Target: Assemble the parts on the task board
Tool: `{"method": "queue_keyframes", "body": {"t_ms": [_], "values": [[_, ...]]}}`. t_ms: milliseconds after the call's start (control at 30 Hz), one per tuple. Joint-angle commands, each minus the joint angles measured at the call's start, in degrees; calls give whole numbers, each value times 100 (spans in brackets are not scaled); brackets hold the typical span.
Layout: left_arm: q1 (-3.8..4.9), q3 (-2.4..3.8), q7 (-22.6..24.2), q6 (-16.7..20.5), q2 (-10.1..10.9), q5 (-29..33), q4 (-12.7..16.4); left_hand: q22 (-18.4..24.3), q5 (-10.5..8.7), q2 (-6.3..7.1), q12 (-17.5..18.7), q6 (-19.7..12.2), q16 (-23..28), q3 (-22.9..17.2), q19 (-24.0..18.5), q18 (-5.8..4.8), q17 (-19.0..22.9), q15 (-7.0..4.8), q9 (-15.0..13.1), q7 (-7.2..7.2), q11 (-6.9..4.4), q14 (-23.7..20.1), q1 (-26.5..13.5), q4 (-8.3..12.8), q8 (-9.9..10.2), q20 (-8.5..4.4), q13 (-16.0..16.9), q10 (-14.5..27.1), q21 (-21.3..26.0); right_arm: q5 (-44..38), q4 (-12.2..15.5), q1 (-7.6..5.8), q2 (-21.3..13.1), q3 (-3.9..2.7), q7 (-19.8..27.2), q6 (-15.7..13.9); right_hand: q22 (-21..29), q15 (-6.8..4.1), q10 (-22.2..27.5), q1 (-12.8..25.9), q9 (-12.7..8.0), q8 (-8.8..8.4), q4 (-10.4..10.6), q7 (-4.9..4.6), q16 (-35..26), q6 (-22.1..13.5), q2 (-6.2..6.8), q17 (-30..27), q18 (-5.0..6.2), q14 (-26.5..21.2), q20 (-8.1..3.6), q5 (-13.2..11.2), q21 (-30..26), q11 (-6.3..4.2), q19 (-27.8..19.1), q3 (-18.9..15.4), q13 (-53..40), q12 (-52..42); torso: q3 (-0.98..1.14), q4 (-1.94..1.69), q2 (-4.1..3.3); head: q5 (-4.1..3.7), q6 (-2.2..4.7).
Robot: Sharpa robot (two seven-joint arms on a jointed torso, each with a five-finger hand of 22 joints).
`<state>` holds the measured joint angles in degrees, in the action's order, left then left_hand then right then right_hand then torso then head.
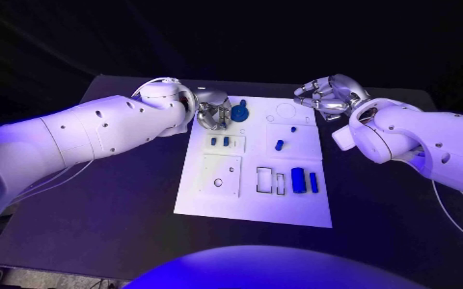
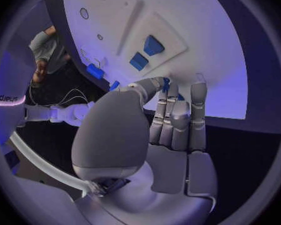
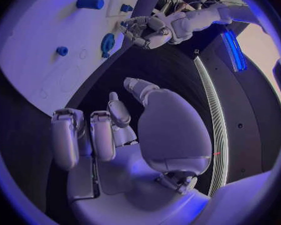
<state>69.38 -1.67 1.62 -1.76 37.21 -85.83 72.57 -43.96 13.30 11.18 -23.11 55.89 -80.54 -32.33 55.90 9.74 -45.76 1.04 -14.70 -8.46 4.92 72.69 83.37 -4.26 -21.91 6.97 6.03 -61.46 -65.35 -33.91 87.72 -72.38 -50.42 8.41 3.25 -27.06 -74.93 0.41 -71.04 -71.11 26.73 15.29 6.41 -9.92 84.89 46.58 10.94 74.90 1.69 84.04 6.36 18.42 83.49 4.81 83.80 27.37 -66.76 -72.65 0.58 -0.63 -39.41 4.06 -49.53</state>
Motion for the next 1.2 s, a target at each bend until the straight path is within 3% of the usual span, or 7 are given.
{"method": "queue_keyframes", "body": {"t_ms": [33,1200], "values": [[-18,-17,-58,-234,-7,17,7,-13,-30,-4,38,31,21,-15,5,17,0,-6,2,5,-10,-6,-62,26,7,5,9,-43,1,-9,2,4,-1,-1,8,61,-848,-10,8,24,-8,30,30,11,-39,-36,-38,287,36,298,-13,3,-27,-4,202,-5,8,37,-2,-3,-1,2,-7],[-18,-18,121,-36,8,86,37,-47,-74,59,76,27,-11,44,43,8,-102,-23,-28,22,-35,63,-144,43,67,-6,59,-170,-6,-9,-18,8,2,-1,9,59,-841,-12,12,17,-12,41,37,11,-40,-43,-38,290,39,300,-15,3,-36,-5,198,-2,16,41,1,0,-2,5,-19]]}}
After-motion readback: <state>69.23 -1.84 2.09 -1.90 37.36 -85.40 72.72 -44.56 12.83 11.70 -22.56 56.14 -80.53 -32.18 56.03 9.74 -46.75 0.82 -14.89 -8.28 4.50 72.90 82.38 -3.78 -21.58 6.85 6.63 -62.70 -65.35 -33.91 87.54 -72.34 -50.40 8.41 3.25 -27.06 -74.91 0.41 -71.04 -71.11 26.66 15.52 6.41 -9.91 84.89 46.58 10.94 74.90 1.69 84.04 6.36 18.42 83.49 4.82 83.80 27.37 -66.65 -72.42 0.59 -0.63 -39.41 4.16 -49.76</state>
